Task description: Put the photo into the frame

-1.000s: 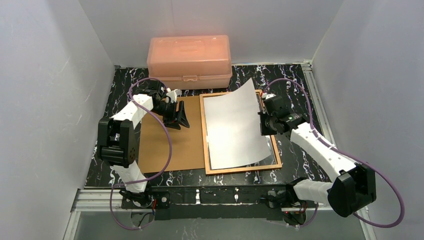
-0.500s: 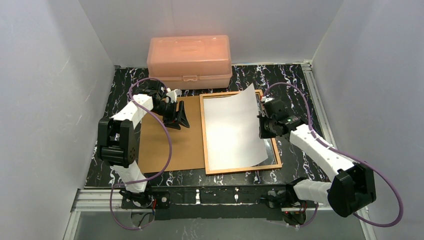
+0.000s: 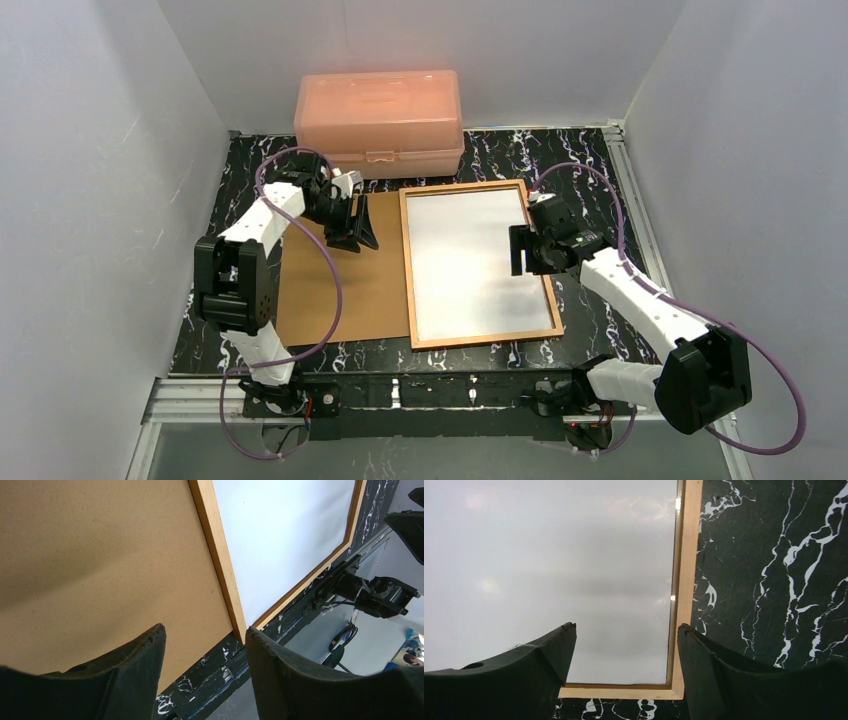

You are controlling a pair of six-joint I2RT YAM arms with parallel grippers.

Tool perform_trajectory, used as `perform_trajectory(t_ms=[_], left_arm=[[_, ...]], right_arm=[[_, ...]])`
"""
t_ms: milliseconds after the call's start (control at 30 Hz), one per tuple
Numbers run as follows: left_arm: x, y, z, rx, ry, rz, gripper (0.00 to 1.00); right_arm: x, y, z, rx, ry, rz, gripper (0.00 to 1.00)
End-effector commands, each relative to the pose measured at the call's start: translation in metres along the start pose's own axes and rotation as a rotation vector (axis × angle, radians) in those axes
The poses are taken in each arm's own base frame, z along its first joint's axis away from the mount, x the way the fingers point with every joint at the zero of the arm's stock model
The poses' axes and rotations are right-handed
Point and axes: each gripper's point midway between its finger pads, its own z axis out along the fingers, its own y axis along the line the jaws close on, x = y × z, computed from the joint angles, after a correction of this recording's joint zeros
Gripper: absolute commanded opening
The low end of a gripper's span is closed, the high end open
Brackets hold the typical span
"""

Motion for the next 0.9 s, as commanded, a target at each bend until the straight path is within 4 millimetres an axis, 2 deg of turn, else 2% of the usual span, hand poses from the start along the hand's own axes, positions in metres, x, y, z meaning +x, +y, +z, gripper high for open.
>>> perform_trajectory(t_ms=[0,200,300,367,500,633,800,867], left_arm=[[-0.004,-0.007,-0.018,0.006,-0.007,0.016,0.58],[-0.008,0.003,-0.041,-0.001,-0.024,0.023,0.6],[-0.005,0.022,-0.057,-0.044,-0.025,0.015,0.61],[-0.003,0.041,-0.072,-0.086,-0.033,-0.006,0.63],[0.005,0.077,-0.097,-0.171,-0.05,-0.049,0.65],[0.013,0.108,-0.121,-0.262,-0.076,-0.084,0.68],[0.015,0.129,-0.15,-0.32,-0.149,-0.128,0.72],[0.018,0.134,-0.158,-0.345,-0.163,-0.124,0.72]], right_arm=[[-0.022,-0.011,-0.01,0.061,-0.064,0.014,0.84],[-0.027,-0.003,-0.014,0.022,-0.088,0.042,0.85],[-0.033,0.011,-0.017,-0.045,-0.097,0.084,0.86],[-0.038,0.027,-0.018,-0.111,-0.112,0.116,0.87],[-0.047,0.084,-0.021,-0.209,-0.158,0.086,0.89],[-0.047,0.159,-0.016,-0.281,-0.163,-0.003,0.9],[-0.049,0.248,0.002,-0.351,-0.152,-0.11,0.92],[-0.047,0.274,0.012,-0.361,-0.14,-0.144,0.92]])
